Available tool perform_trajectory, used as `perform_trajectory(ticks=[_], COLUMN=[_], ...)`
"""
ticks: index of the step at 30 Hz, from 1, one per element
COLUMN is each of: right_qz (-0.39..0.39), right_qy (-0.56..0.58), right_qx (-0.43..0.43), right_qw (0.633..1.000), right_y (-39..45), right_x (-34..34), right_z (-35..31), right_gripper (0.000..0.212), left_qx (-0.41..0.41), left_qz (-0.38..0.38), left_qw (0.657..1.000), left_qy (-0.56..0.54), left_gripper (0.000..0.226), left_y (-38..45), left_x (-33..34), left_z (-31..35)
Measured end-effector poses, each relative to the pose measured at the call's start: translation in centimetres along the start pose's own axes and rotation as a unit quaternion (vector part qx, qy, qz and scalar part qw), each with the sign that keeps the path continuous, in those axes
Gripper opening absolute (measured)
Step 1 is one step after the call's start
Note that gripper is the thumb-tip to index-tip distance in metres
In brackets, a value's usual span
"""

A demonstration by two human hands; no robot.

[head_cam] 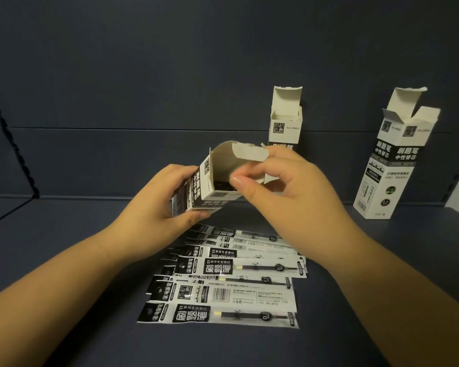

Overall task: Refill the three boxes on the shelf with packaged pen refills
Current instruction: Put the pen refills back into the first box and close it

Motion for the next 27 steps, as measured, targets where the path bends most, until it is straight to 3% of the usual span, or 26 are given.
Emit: perform_trajectory(ticks=[3,7,11,14,16,18,21,24,27], right_qz=[0.03,0.011,0.08,0.096,0.043,-0.064,-0.218,-0.317,-0.351], right_qy=[0.008,0.021,0.068,0.064,0.004,-0.122,-0.268,-0.281,-0.28], right_qx=[-0.009,0.012,0.012,0.063,0.111,0.134,0.143,0.183,0.183], right_qw=[0.999,1.0,0.994,0.991,0.993,0.981,0.927,0.887,0.875], right_y=[0.1,0.1,0.3,0.5,0.6,0.3,-0.3,-0.7,-0.9], right_x=[-0.2,0.0,-0.8,-1.1,-0.8,-0.2,0.9,1.6,1.7], right_z=[0.0,0.2,0.3,1.2,1.9,2.5,3.5,4.2,4.3], right_gripper=[0.007,0.007,0.009,0.009,0.011,0.011,0.03,0.064,0.082], left_qx=[-0.001,0.0,-0.01,-0.012,-0.014,-0.016,-0.02,-0.022,-0.024], left_qz=[0.002,0.0,0.008,0.008,0.009,0.013,0.017,0.012,0.009], left_qw=[1.0,1.0,1.0,1.0,1.0,0.999,0.999,0.999,0.999], left_qy=[0.002,0.002,-0.012,-0.019,-0.022,-0.033,-0.04,-0.038,-0.036], left_gripper=[0.065,0.064,0.063,0.062,0.061,0.055,0.052,0.053,0.057], left_y=[0.0,0.0,0.0,0.0,0.0,0.0,0.0,0.0,0.0], left_x=[0.0,0.0,-0.3,-0.3,-0.3,-0.4,-0.5,-0.4,-0.3], left_z=[0.0,0.0,0.0,0.0,-0.1,-0.1,-0.2,-0.1,-0.2])
Point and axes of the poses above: each hand's wrist, its own y-axis towards the middle knuckle, its own x-axis out of the palm, z = x × y, the point moved 3 cm from there along y, towards the middle knuckle, and after that the axes turned 4 degrees about -z, right-handed, at the moved point
